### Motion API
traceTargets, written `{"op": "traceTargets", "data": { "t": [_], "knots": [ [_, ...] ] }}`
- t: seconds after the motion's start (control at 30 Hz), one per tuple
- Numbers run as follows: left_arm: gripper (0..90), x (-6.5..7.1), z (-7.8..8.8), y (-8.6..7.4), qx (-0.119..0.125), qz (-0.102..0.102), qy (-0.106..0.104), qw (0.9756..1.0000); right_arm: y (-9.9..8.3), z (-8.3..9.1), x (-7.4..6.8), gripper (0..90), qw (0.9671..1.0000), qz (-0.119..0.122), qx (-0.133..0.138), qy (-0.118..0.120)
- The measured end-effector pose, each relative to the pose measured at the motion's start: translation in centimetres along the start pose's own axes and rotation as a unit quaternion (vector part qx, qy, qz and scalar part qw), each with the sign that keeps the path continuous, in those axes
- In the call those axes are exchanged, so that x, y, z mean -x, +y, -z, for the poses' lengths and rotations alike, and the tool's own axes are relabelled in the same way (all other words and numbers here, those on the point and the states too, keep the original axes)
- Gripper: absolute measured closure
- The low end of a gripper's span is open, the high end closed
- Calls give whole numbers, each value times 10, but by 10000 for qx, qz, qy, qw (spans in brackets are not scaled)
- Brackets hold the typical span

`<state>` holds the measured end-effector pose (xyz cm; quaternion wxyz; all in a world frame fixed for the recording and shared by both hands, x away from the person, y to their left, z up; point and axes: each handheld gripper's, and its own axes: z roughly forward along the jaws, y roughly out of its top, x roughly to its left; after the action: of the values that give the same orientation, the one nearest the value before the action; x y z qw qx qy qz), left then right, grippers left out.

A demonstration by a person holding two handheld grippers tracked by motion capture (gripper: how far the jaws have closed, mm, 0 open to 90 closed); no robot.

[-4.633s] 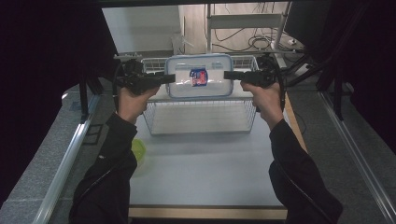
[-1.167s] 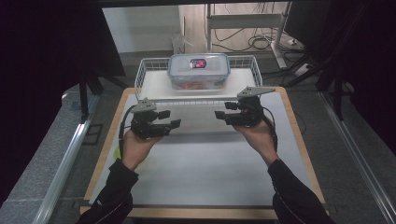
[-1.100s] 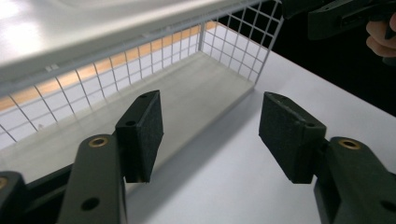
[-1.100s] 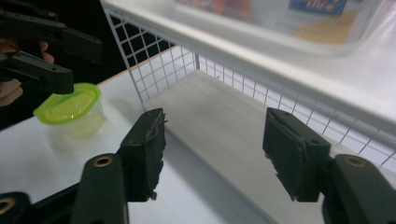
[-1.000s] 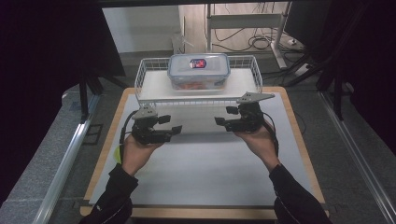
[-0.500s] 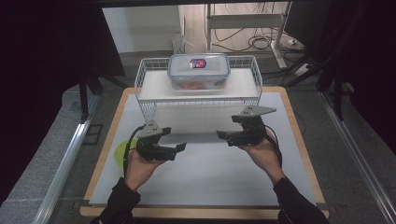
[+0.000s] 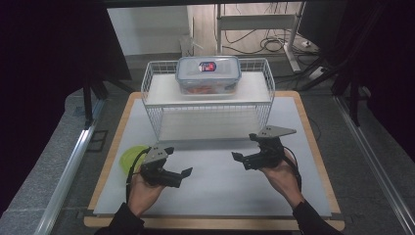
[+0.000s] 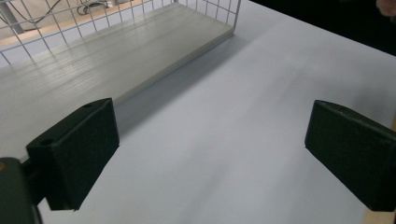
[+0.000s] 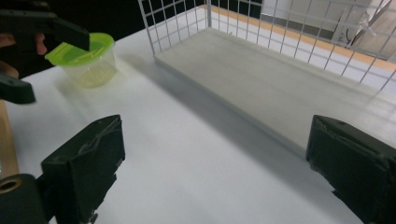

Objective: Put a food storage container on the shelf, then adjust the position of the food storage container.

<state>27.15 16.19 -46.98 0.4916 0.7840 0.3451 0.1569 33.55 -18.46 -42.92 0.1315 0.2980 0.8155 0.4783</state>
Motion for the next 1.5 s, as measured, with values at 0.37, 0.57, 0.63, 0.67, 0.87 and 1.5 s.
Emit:
{"op": "traceTargets", "data": {
  "t": [0.37,0.57,0.63,0.67,0.87,1.5],
  "knots": [
    [15,17,-1,-30,-217,-191,196,9994,-51,7,-11,12,9998,97,-157,15],
    [17,13,-6,-36,-452,-39,214,9987,-65,7,-14,13,9992,69,-376,80],
    [18,12,-6,-35,-477,-41,235,9986,-67,6,-13,15,9992,67,-391,73],
    [19,12,-6,-35,-493,-41,261,9984,-67,5,-12,16,9992,50,-403,48],
    [51,3,-2,-32,-570,78,373,9976,-69,2,-10,21,9987,18,-504,-6],
    [898,-76,49,-28,-437,1046,1162,9867,-75,-2,-6,52,9970,-53,-770,-82]
  ]
}}
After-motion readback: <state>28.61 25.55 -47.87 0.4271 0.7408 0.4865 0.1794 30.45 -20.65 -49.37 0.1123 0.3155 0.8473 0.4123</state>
